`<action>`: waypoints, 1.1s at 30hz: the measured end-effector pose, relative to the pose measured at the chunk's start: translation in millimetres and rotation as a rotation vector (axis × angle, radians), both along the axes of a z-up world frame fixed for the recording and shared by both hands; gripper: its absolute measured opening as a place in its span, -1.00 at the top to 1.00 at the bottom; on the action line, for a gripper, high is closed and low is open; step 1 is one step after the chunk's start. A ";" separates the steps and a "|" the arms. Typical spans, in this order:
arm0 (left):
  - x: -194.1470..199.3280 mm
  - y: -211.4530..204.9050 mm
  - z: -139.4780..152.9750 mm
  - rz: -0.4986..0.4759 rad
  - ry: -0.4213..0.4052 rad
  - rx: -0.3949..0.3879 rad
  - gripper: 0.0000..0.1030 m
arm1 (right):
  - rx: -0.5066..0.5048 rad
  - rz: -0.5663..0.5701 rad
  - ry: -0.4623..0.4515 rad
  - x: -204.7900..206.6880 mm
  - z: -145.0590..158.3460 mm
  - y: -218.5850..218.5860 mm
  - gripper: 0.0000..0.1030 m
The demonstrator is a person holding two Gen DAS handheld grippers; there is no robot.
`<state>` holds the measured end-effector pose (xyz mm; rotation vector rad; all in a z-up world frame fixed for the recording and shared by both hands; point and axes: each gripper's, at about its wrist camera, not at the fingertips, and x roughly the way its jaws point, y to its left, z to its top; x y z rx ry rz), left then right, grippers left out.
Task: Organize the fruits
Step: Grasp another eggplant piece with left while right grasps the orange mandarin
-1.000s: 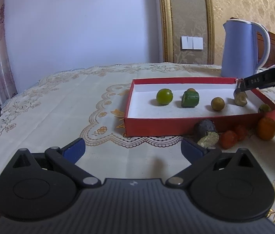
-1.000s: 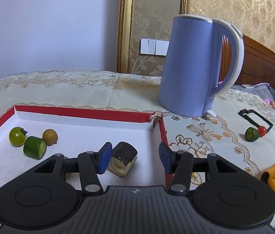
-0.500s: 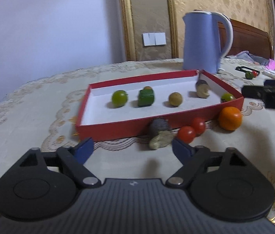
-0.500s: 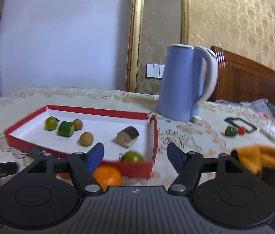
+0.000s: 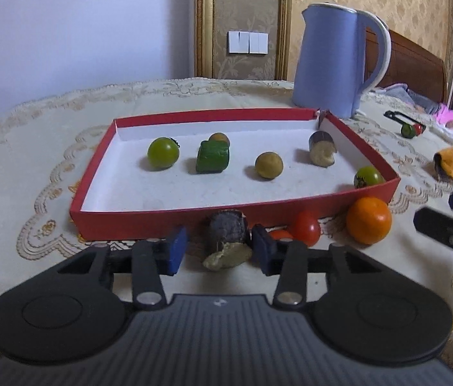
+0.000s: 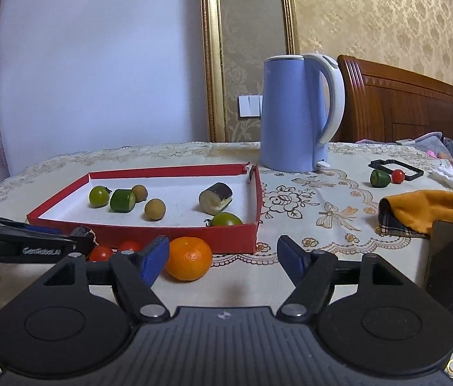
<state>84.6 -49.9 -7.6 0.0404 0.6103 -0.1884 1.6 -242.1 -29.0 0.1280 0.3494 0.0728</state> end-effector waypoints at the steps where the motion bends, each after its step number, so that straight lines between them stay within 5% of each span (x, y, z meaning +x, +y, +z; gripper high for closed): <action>1: 2.1 1.2 0.5 -0.003 0.009 -0.015 0.25 | -0.002 0.002 0.001 -0.4 -0.1 0.0 -0.43; 3: 4.5 4.0 0.7 -0.015 0.025 -0.048 0.39 | -0.004 0.003 0.005 -0.7 -0.3 -0.2 -0.43; 12: -5.7 19.4 2.5 -0.017 0.018 -0.109 0.40 | -0.016 0.047 0.039 5.0 -2.4 3.4 -0.43; 26: -37.7 51.0 12.8 0.048 -0.092 -0.064 0.40 | -0.176 0.150 0.152 46.2 -7.8 30.8 -0.43; 33: -42.2 56.8 13.0 0.049 -0.099 -0.069 0.40 | -0.218 0.190 0.207 64.1 -10.0 39.1 0.14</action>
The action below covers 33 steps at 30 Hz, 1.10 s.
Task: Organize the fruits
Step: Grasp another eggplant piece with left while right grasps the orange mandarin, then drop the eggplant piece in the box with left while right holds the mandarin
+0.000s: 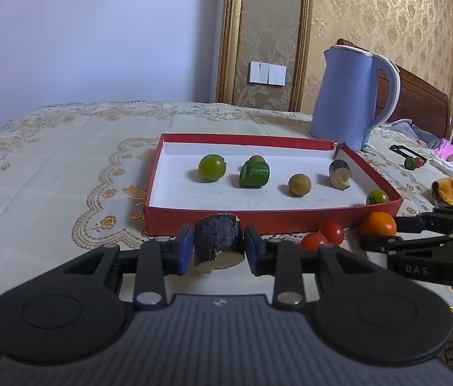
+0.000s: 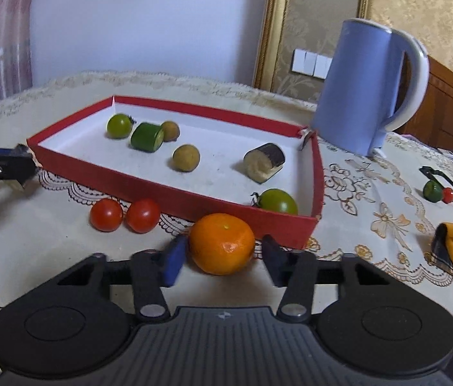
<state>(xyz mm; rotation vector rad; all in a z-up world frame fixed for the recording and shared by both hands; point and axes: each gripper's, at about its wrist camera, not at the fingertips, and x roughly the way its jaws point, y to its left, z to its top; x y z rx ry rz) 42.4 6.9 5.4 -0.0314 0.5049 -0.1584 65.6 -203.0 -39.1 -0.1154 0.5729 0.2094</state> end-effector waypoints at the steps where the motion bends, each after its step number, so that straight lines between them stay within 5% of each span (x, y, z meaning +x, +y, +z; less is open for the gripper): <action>1: -0.4 0.0 -0.1 0.000 -0.001 0.002 0.40 | -0.003 0.001 -0.001 0.3 -0.3 0.6 0.14; 14: 5.1 -6.1 10.9 0.007 -0.019 0.055 0.40 | 0.043 -0.003 -0.075 -41.5 8.8 -13.0 0.16; 33: 115.3 -28.3 17.4 0.087 0.028 0.194 0.45 | 0.172 -0.017 -0.153 -79.7 16.2 -45.2 0.16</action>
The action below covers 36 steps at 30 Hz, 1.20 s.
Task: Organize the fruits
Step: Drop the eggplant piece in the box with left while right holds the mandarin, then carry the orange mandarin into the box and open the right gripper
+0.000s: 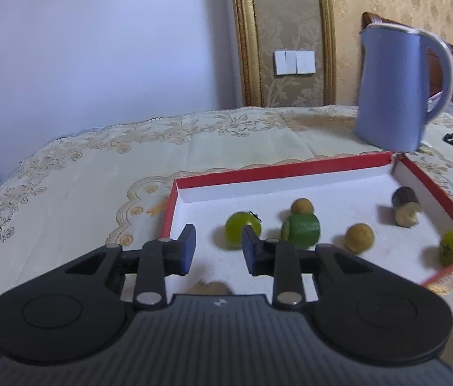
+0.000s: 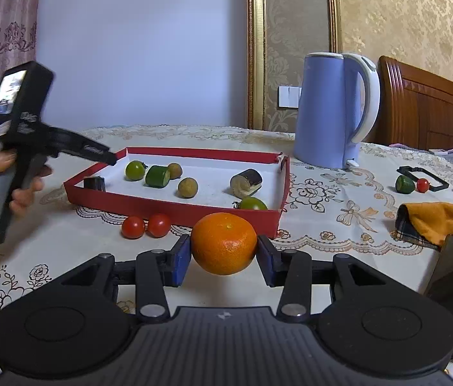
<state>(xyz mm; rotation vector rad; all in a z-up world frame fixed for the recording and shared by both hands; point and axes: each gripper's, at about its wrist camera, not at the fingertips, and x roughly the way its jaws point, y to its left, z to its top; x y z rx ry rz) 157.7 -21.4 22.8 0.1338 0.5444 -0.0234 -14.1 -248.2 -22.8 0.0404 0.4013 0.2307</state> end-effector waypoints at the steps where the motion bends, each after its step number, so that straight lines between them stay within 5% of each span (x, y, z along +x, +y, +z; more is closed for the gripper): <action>1: 4.6 -0.8 -1.0 0.006 0.005 0.004 0.45 | 0.003 0.002 0.001 0.2 -0.5 0.5 0.16; 11: -4.6 -0.7 -0.7 0.038 0.009 0.012 0.44 | 0.014 0.010 0.007 1.7 -4.2 5.3 0.16; 13: -17.8 4.7 2.7 0.046 0.003 -0.021 0.27 | 0.017 0.009 0.003 1.2 -3.9 6.2 0.16; 15: -33.3 8.5 4.0 0.067 -0.007 -0.039 -0.19 | 0.022 0.010 -0.002 1.4 -2.9 6.9 0.16; 23: -91.7 12.1 -5.3 0.099 -0.061 -0.074 -0.77 | 0.034 0.008 -0.009 5.3 2.1 14.5 0.16; 36: -114.5 14.5 -28.3 0.133 -0.095 -0.051 -0.97 | 0.012 -0.027 -0.017 23.3 12.3 26.3 0.16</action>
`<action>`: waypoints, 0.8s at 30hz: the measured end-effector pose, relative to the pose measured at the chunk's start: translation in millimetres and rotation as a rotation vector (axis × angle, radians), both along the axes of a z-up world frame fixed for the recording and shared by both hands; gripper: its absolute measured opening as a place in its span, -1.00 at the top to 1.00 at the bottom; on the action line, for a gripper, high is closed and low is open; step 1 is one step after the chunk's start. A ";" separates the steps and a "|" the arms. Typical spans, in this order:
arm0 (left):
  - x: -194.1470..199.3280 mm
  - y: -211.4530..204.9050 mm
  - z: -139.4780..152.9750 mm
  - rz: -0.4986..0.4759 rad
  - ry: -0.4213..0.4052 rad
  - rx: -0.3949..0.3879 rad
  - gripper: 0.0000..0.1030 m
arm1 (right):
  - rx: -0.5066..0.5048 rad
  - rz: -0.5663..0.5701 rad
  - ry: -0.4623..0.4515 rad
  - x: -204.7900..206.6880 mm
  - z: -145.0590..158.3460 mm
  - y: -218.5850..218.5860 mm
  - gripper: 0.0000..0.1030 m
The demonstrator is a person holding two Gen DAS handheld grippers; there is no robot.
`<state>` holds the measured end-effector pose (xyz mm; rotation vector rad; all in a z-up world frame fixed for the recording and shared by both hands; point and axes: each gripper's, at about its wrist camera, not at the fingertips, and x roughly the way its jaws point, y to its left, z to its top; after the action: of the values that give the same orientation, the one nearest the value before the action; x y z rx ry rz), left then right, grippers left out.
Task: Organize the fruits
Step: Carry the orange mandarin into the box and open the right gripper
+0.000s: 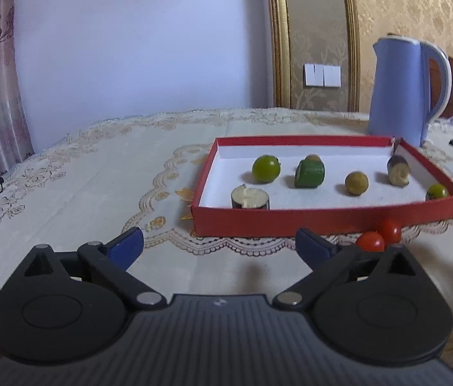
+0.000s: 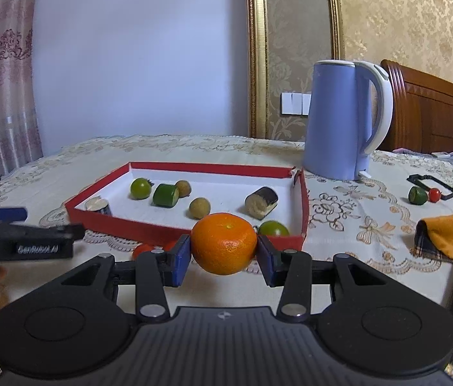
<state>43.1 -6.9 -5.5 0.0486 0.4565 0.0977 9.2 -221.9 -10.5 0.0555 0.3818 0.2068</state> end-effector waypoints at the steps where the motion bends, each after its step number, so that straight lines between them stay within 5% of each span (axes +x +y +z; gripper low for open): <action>1: -0.9 1.1 0.0 0.002 -0.005 -0.004 -0.98 | -0.004 -0.011 -0.001 3.3 1.3 0.6 0.16; 24: 0.4 16.3 -0.1 -0.012 0.021 -0.093 -1.00 | -0.122 -0.151 0.046 94.1 8.7 24.6 0.16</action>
<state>43.5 9.4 -5.7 -0.0390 0.4813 0.0639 103.3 -197.2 -1.8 -0.0313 0.4335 0.0325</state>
